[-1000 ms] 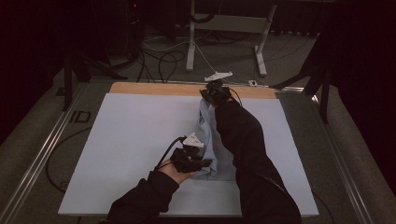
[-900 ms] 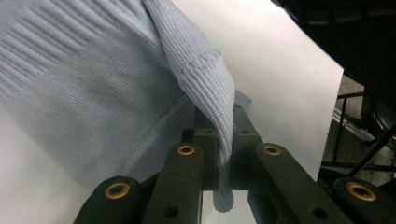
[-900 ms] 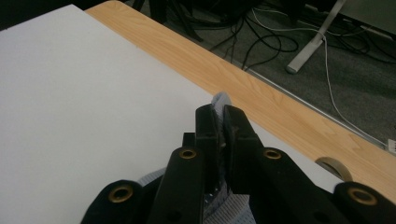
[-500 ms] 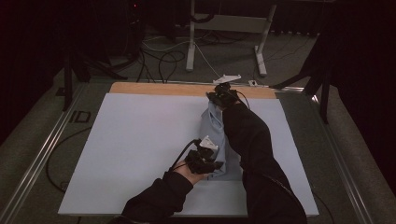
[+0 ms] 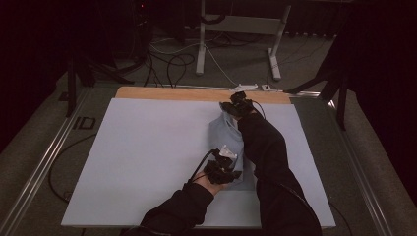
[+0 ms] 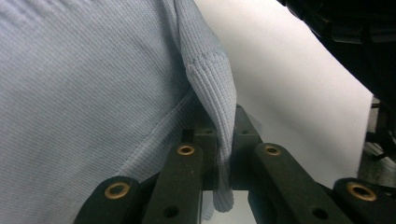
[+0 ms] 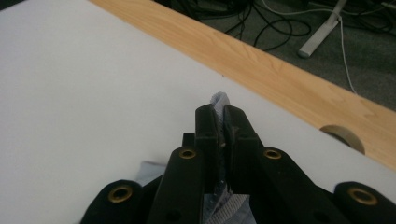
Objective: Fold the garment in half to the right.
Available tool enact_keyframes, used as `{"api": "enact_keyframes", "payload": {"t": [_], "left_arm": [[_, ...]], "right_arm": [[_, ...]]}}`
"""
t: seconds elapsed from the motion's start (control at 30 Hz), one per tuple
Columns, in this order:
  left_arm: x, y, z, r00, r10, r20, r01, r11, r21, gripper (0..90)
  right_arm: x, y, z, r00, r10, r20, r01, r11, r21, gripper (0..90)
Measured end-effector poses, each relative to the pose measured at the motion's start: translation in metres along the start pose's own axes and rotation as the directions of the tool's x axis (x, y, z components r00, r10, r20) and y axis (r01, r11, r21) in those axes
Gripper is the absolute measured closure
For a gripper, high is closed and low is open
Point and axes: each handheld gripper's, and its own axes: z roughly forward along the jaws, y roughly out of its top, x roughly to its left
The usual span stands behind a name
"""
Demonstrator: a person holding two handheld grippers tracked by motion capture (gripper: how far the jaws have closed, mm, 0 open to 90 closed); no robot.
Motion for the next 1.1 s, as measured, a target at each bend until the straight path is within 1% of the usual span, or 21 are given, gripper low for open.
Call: {"api": "enact_keyframes", "payload": {"t": [0.1, 0.17, 0.23, 0.33, 0.4, 0.47, 0.5, 0.53, 0.57, 0.6, 0.67, 0.7, 0.77, 0.8, 0.87, 0.9, 0.97, 1.0, 1.07, 1.1], "left_arm": [[-0.001, -0.002, 0.003, 0.9999, -0.004, -0.010, 0.004, 1.0000, 0.002, 85.6], [-0.001, -0.002, 0.004, 0.9998, -0.002, -0.018, 0.002, 1.0000, 0.004, 85.6], [-0.004, -0.001, 0.007, 0.9993, 0.010, -0.035, -0.009, 0.9999, 0.009, 85.6], [-0.006, -0.001, 0.010, 0.9991, 0.016, -0.041, -0.015, 0.9998, 0.013, 85.6], [-0.005, -0.001, 0.013, 0.9992, 0.003, -0.041, -0.003, 0.9999, 0.010, 85.6], [-0.004, -0.001, 0.015, 0.9991, -0.001, -0.042, 0.001, 0.9999, 0.013, 85.6], [-0.004, -0.002, 0.016, 0.9991, -0.002, -0.042, 0.002, 0.9999, 0.013, 85.6], [-0.004, -0.002, 0.017, 0.9989, 0.004, -0.047, -0.003, 0.9999, 0.016, 85.6], [-0.003, -0.002, 0.019, 0.9990, 0.001, -0.045, 0.000, 0.9998, 0.018, 85.6], [-0.003, -0.002, 0.020, 0.9989, -0.001, -0.048, 0.002, 0.9998, 0.021, 85.6], [-0.003, -0.002, 0.022, 0.9987, -0.005, -0.051, 0.006, 0.9998, 0.020, 85.7], [-0.003, -0.002, 0.023, 0.9985, 0.003, -0.055, -0.002, 0.9996, 0.026, 85.6], [-0.003, -0.002, 0.024, 0.9982, 0.007, -0.059, -0.005, 0.9996, 0.028, 85.6], [-0.003, -0.002, 0.025, 0.9979, 0.008, -0.064, -0.006, 0.9996, 0.028, 85.6], [-0.004, -0.002, 0.026, 0.9978, 0.010, -0.066, -0.009, 0.9996, 0.027, 85.6], [-0.004, -0.002, 0.026, 0.9977, 0.012, -0.066, -0.010, 0.9995, 0.031, 85.6], [-0.004, -0.002, 0.027, 0.9977, 0.008, -0.067, -0.006, 0.9995, 0.031, 85.6], [-0.005, -0.001, 0.027, 0.9977, 0.009, -0.068, -0.007, 0.9994, 0.033, 85.6], [-0.005, -0.001, 0.028, 0.9973, 0.013, -0.072, -0.010, 0.9993, 0.036, 85.6], [-0.005, -0.001, 0.029, 0.9976, 0.011, -0.068, -0.008, 0.9993, 0.036, 85.6]], "right_arm": [[-0.003, -0.005, 0.004, 0.9999, -0.001, -0.017, 0.001, 1.000, 0.000, 85.7], [-0.003, -0.006, 0.006, 0.9998, 0.002, -0.020, -0.002, 1.000, 0.005, 85.7], [-0.003, -0.008, 0.011, 0.9997, -0.001, -0.025, 0.002, 1.000, 0.013, 85.7], [-0.003, -0.011, 0.016, 0.9996, -0.010, -0.028, 0.010, 1.000, 0.023, 85.6], [-0.007, -0.015, 0.018, 0.9995, -0.003, -0.030, 0.004, 1.000, 0.028, 85.4], [-0.011, -0.019, 0.019, 0.9992, 0.012, -0.039, -0.011, 1.000, 0.028, 84.4], [-0.013, -0.020, 0.020, 0.9985, 0.019, -0.051, -0.018, 0.999, 0.034, 83.1], [-0.013, -0.021, 0.020, 0.9987, 0.016, -0.048, -0.015, 0.999, 0.038, 81.2], [-0.014, -0.022, 0.019, 0.9986, 0.019, -0.050, -0.017, 0.999, 0.032, 76.0], [-0.016, -0.022, 0.019, 0.9979, 0.029, -0.058, -0.028, 0.999, 0.025, 71.7], [-0.018, -0.021, 0.016, 0.9973, 0.040, -0.061, -0.039, 0.999, 0.023, 66.8], [-0.018, -0.019, 0.014, 0.9969, 0.038, -0.069, -0.036, 0.999, 0.028, 64.3], [-0.018, -0.015, 0.009, 0.9972, 0.018, -0.072, -0.016, 0.999, 0.034, 59.4], [-0.018, -0.013, 0.006, 0.9962, 0.016, -0.086, -0.013, 0.999, 0.037, 57.3], [-0.017, -0.009, 0.001, 0.9966, -0.001, -0.082, 0.005, 0.999, 0.053, 51.8], [-0.018, -0.007, -0.002, 0.9959, -0.002, -0.090, 0.008, 0.998, 0.065, 48.3], [-0.018, -0.007, -0.006, 0.9949, -0.003, -0.101, 0.012, 0.996, 0.091, 47.0], [-0.020, -0.007, -0.007, 0.9957, 0.003, -0.093, 0.007, 0.994, 0.108, 44.6], [-0.022, -0.009, -0.009, 0.9956, 0.028, -0.089, -0.016, 0.991, 0.133, 44.2], [-0.024, -0.011, -0.009, 0.9967, 0.031, -0.076, -0.019, 0.989, 0.148, 44.2]]}}
